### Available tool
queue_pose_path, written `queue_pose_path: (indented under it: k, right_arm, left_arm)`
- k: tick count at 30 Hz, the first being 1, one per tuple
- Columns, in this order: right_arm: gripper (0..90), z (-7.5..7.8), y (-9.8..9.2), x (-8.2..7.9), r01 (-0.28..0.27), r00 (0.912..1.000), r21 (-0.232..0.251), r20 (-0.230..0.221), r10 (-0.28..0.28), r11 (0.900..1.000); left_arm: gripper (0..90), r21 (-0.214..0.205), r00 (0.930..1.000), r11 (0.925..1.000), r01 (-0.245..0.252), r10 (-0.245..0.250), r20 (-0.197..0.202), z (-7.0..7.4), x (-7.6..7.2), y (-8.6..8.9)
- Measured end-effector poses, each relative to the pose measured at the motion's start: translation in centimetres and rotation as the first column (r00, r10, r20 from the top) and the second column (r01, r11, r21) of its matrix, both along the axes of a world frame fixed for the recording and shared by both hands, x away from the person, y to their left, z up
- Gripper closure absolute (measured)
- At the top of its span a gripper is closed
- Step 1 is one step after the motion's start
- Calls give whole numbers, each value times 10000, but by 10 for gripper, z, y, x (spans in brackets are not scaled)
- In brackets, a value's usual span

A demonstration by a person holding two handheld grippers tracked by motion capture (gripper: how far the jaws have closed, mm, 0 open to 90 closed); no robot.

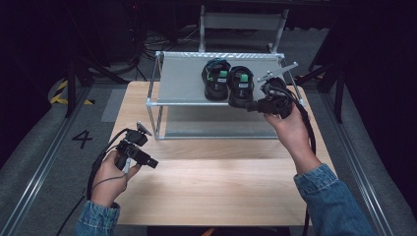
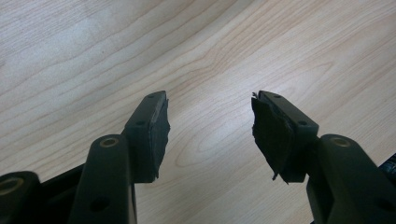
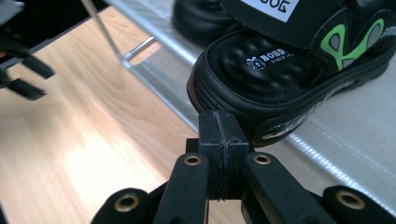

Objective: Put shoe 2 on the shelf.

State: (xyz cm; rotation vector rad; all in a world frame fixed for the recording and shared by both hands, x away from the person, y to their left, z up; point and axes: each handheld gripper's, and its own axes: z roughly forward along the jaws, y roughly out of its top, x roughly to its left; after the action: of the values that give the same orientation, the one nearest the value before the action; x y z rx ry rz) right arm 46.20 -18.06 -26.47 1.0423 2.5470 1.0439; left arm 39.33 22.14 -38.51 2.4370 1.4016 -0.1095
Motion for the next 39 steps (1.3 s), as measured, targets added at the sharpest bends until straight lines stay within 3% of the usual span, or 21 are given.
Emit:
queue_pose_path:
  k: [10, 18, 21, 23, 26, 31, 39]
  right_arm:
    - [900, -3, 1, 19, 275, 9996, 256, 26, -276, 9993]
    - [900, -9, -1, 32, 756, 9968, 176, 261, -761, 9970]
    - [868, -11, -3, 34, 742, 9971, 420, 105, -747, 9964]
    - [717, -9, -4, 30, 755, 9969, 557, 182, -766, 9956]
    - [664, -6, -8, 15, 642, 9959, 590, 593, -677, 9962]
    - [569, -3, -28, -13, 504, 9958, 604, 730, -547, 9969]
    - [481, -24, -67, -43, 652, 9962, 143, 564, -659, 9978]
  left_arm:
    - [454, -10, 9999, 9999, -129, 129, -50, -2, -2, 2]
    - [454, 67, 9999, 9999, -88, 88, -124, -4, -1, 4]
    - [454, 48, 9999, 9999, -88, 89, -143, -4, -1, 4]
    - [454, 28, 9999, 10000, -95, 96, -108, -4, -1, 4]
    - [453, 37, 9999, 9999, -95, 95, -101, -5, -2, 3]
    - [448, 10, 9999, 9999, -145, 145, -63, -4, -3, 4]
    - [447, -4, 10000, 10000, 11, -11, 49, -3, -2, 0]
